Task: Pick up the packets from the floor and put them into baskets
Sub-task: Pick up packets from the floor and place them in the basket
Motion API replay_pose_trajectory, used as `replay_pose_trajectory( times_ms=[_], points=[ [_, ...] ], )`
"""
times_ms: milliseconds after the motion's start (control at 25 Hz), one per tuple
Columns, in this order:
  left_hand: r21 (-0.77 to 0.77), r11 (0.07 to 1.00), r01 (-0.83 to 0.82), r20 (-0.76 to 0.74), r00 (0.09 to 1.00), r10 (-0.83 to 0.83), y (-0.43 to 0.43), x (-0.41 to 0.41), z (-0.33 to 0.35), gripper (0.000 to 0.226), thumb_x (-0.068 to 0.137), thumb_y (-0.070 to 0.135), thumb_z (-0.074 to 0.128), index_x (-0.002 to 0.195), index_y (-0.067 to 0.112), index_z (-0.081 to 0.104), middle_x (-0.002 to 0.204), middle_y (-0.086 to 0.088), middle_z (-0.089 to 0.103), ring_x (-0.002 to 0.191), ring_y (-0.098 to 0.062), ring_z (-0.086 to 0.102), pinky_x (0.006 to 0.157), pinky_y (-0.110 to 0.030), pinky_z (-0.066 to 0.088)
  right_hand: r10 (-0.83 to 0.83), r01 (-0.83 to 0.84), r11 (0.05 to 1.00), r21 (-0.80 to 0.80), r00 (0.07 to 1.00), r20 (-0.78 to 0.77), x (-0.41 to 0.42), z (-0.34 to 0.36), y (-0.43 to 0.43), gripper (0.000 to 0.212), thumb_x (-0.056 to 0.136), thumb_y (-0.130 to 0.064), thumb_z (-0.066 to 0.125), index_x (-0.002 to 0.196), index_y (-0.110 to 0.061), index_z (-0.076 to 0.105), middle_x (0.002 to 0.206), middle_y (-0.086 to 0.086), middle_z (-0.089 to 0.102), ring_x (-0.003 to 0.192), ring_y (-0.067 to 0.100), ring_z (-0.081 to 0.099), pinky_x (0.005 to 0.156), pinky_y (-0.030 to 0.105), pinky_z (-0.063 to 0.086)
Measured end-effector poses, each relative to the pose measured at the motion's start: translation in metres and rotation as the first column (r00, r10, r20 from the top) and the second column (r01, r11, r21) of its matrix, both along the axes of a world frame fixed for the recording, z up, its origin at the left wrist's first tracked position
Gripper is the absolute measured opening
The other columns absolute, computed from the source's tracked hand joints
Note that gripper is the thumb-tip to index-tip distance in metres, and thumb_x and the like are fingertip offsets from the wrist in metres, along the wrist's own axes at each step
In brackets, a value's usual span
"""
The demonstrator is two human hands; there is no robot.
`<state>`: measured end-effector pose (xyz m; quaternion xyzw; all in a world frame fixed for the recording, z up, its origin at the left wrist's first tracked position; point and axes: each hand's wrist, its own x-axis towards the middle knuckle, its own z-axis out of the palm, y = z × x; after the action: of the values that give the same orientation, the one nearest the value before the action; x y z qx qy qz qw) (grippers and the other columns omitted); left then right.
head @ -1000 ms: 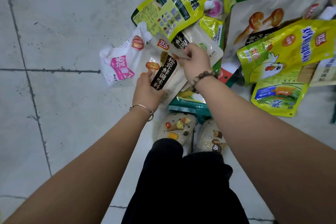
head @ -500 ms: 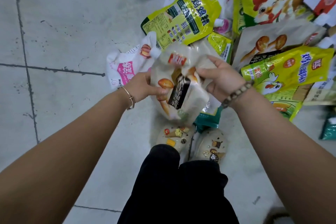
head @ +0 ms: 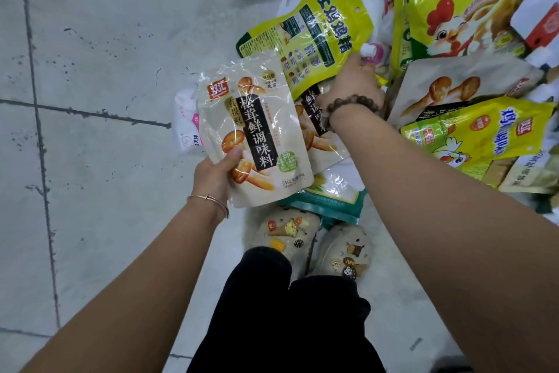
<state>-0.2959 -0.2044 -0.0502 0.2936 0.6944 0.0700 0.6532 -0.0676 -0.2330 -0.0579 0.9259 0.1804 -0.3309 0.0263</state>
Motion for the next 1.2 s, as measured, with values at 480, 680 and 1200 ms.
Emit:
replay_pose_trajectory(
  times_ms=[480,680,1200],
  points=[
    [0.042,0.997,0.057,-0.136,0.989,-0.051,0.000,-0.004,0.022,0.004,0.083,0.022,0.068,0.085,0.022,0.064,0.065,0.012,0.071,0.058,-0.005,0.068,0.050,-0.019,0.050,-0.328,0.365,0.918,0.159,0.920,-0.215,-0.039,0.024,-0.081,0.010,0.086,-0.004,0.052,0.083,-0.014,0.053,0.088,0.011,0.058,0.097,0.028,0.057,0.064,0.027,0.036],
    [0.003,0.979,0.204,-0.195,0.960,-0.199,0.000,0.005,0.063,0.005,0.083,0.023,0.067,0.087,0.020,0.065,0.068,0.009,0.071,0.058,-0.006,0.066,0.051,-0.020,0.047,-0.541,0.678,0.664,0.316,0.727,-0.423,-0.050,0.067,-0.139,0.030,0.083,0.001,0.057,0.108,-0.013,0.066,0.086,-0.003,0.066,0.088,0.022,0.062,0.079,0.034,0.051],
    [0.181,0.679,0.712,-0.104,0.700,-0.707,-0.039,0.118,0.227,0.005,0.083,0.018,0.067,0.081,0.020,0.064,0.072,0.006,0.067,0.058,-0.004,0.064,0.051,-0.016,0.047,-0.790,0.858,-0.227,0.461,0.115,-0.602,-0.046,0.255,-0.265,0.028,0.084,0.007,0.058,0.087,-0.019,0.065,0.084,0.002,0.072,0.079,0.024,0.068,0.075,0.043,0.056]
  ],
)
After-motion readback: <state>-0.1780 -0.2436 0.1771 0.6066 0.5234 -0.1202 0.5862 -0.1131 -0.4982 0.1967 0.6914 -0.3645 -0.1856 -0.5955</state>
